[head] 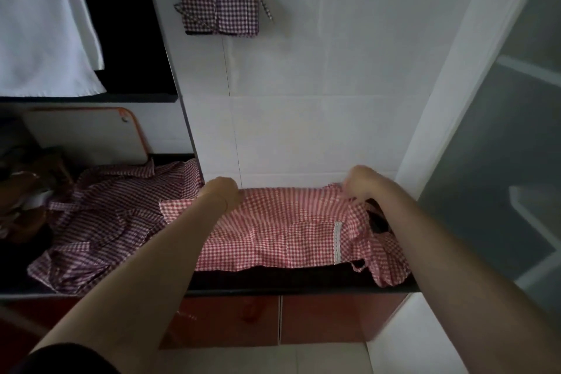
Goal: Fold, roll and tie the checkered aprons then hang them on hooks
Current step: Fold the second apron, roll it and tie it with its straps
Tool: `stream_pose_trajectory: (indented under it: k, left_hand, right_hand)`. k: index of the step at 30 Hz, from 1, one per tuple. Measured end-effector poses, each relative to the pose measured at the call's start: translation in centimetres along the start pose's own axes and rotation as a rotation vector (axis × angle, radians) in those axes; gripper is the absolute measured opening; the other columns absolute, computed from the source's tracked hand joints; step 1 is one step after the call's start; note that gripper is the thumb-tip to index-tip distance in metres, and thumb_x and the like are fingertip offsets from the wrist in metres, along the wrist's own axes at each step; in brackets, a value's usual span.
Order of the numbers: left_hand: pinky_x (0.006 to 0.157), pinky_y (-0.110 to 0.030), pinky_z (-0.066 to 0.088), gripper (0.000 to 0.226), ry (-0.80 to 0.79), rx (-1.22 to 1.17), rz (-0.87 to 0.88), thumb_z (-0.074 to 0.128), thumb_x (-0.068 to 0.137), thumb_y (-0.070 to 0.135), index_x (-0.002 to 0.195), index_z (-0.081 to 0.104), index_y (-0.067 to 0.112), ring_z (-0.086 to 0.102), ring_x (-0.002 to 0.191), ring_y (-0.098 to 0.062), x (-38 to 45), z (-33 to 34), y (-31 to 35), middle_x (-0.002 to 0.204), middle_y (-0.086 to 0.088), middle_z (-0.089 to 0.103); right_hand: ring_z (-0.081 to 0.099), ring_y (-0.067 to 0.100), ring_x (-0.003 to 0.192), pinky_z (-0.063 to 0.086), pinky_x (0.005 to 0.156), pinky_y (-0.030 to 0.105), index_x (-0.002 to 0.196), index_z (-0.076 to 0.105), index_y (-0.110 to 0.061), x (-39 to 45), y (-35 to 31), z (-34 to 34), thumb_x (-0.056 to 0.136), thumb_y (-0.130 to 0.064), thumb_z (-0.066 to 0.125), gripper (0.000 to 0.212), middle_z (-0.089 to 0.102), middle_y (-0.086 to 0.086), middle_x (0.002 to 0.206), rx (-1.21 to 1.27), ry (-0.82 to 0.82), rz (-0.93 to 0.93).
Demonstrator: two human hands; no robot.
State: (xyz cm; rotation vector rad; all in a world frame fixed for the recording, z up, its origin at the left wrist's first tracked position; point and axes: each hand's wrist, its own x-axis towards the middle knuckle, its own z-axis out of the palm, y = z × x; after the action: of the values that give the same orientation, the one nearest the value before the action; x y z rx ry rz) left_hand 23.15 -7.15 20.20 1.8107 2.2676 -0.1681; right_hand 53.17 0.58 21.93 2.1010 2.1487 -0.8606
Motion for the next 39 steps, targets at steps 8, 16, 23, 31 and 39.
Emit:
stream_pose_trajectory:
  k: [8, 16, 23, 31, 39]
  left_hand:
    - [0.067, -0.036, 0.062, 0.051, -0.687, -0.240, -0.094, 0.076, 0.086, 0.029, 0.122, 0.062, -0.004, 0.068, 0.102, -0.038, 1.5, 1.5, -1.0, 0.136, -0.018, 0.051]
    - [0.079, -0.031, 0.058, 0.032, -0.442, 0.038, 0.028, 0.049, 0.098, 0.020, 0.111, 0.068, -0.002, 0.069, 0.101, -0.027, 6.1, 9.3, -1.2, 0.117, -0.016, 0.068]
    - [0.091, -0.037, 0.049, 0.054, -0.279, 0.239, 0.071, 0.051, 0.095, 0.055, 0.119, 0.064, 0.008, 0.061, 0.112, -0.026, 13.5, 9.1, -1.2, 0.122, -0.006, 0.064]
    - [0.089, -0.039, 0.050, 0.031, -0.105, 0.272, 0.042, 0.048, 0.094, 0.011, 0.120, 0.064, 0.009, 0.056, 0.116, -0.029, 22.3, 12.6, -1.8, 0.122, -0.011, 0.059]
    - [0.091, -0.040, 0.043, 0.028, 0.039, 0.237, 0.035, 0.043, 0.097, 0.014, 0.123, 0.054, 0.015, 0.055, 0.112, -0.027, 26.7, 15.6, -3.5, 0.118, -0.007, 0.062]
  right_hand:
    - [0.065, 0.035, 0.110, 0.056, 0.092, 0.052, 0.145, 0.044, -0.005, 2.3, 2.1, 0.5, 0.063, -0.015, 0.092, 0.096, 0.048, 0.018, 0.146, -0.151, -0.633, 0.231]
    - [0.056, 0.035, 0.122, 0.048, 0.103, 0.042, 0.136, 0.057, -0.006, 7.1, 3.6, 8.0, 0.087, -0.022, 0.066, 0.053, 0.055, 0.016, 0.138, -0.341, -0.426, 0.114]
    - [0.043, 0.033, 0.137, 0.035, 0.113, 0.039, 0.146, 0.046, -0.008, 12.2, 0.0, 6.3, 0.100, -0.030, 0.057, 0.052, 0.044, 0.014, 0.151, -0.534, -0.581, 0.312]
    - [0.050, 0.029, 0.126, 0.019, 0.116, 0.050, 0.124, 0.060, -0.017, 22.2, -1.0, 11.4, 0.102, -0.030, 0.043, 0.031, 0.058, 0.008, 0.133, -0.531, -0.116, 0.046]
    - [0.050, 0.030, 0.120, 0.024, 0.111, 0.044, 0.104, 0.066, -0.016, 27.1, 0.0, 14.3, 0.100, -0.018, 0.044, 0.022, 0.063, 0.009, 0.121, -0.572, 0.112, 0.198]
